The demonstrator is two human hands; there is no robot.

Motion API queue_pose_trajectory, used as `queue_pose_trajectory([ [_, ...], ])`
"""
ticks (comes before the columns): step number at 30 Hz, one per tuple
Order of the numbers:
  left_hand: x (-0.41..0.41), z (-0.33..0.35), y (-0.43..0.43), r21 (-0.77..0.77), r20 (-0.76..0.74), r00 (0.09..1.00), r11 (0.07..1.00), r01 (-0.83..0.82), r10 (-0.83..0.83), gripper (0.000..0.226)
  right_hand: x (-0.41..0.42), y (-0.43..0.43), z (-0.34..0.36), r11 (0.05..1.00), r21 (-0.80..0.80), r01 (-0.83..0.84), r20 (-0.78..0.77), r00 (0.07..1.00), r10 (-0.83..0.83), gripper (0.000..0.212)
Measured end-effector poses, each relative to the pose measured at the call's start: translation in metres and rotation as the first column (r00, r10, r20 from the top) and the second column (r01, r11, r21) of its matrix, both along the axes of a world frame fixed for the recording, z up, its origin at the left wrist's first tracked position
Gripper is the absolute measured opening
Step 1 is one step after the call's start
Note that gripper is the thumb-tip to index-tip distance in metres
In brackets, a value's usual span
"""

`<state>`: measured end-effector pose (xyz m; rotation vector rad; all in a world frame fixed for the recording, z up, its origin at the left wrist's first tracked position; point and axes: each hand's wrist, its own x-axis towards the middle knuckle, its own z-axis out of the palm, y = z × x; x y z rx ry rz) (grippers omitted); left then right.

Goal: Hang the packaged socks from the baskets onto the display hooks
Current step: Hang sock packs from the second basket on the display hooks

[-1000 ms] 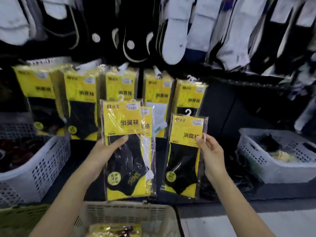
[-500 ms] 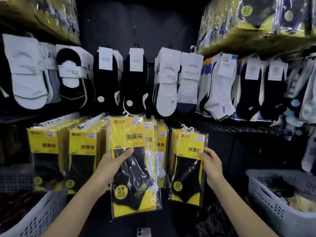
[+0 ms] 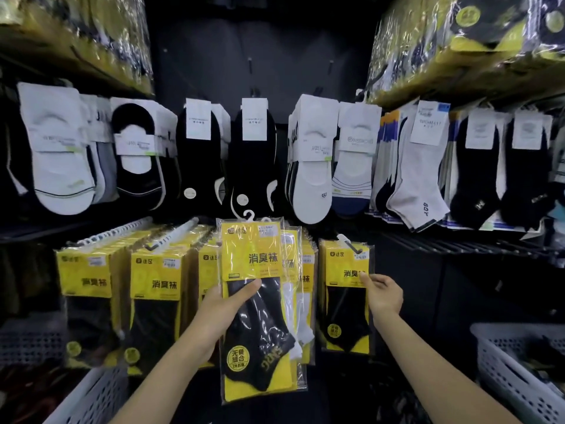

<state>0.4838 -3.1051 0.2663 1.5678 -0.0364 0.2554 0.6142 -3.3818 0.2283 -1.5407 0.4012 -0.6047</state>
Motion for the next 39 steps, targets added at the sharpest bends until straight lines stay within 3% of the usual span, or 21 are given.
queue_pose_trajectory([
  [5, 0.002, -0.004, -0.006, -0.006, -0.049, 0.999, 1.0, 0.012, -0.012, 0.033, -0.017, 0.012, 0.003, 0.996, 0.062, 0.068, -0.073, 0.995, -0.064, 0.043],
  [8, -0.001, -0.009, -0.014, 0.03, -0.048, 0.998, 0.998, 0.047, -0.046, 0.039, -0.047, 0.028, 0.004, 0.959, 0.118, -0.258, 0.023, 0.966, 0.257, 0.035],
  [10, -0.004, -0.013, -0.021, 0.063, -0.049, 0.996, 0.995, 0.071, -0.068, 0.03, -0.071, 0.038, 0.009, 0.842, 0.108, -0.529, 0.081, 0.848, 0.523, 0.04],
  [12, -0.007, -0.016, -0.029, 0.076, -0.055, 0.995, 0.994, 0.085, -0.081, 0.025, -0.089, 0.044, 0.014, 0.729, 0.094, -0.678, 0.085, 0.735, 0.672, 0.041],
  [14, -0.009, -0.02, -0.035, 0.109, -0.048, 0.995, 0.989, 0.096, -0.091, 0.023, -0.101, 0.046, 0.018, 0.675, 0.085, -0.732, 0.077, 0.681, 0.728, 0.033],
  [20, -0.012, -0.026, -0.036, 0.121, -0.006, 1.0, 0.993, 0.014, -0.013, 0.008, -0.109, 0.023, 0.014, 0.794, 0.105, -0.599, 0.164, 0.797, 0.581, 0.018],
  [26, -0.012, -0.02, -0.02, 0.06, 0.018, 0.998, 0.996, -0.067, 0.066, 0.008, -0.097, -0.018, 0.006, 0.932, 0.128, -0.338, 0.123, 0.938, 0.323, 0.013],
  [29, -0.012, -0.017, -0.017, 0.037, 0.031, 0.996, 0.996, -0.083, 0.082, 0.008, -0.086, -0.027, 0.015, 0.945, 0.105, -0.31, 0.136, 0.946, 0.295, 0.011],
  [35, -0.012, -0.015, -0.02, 0.06, 0.04, 0.998, 0.997, -0.058, 0.055, 0.004, -0.065, -0.026, 0.028, 0.901, -0.158, -0.405, 0.142, 0.893, 0.426, 0.01],
  [39, -0.008, -0.015, -0.018, 0.061, 0.048, 0.997, 0.996, -0.068, 0.065, 0.004, -0.049, -0.025, 0.023, 0.889, -0.086, -0.449, 0.103, 0.884, 0.456, 0.011],
])
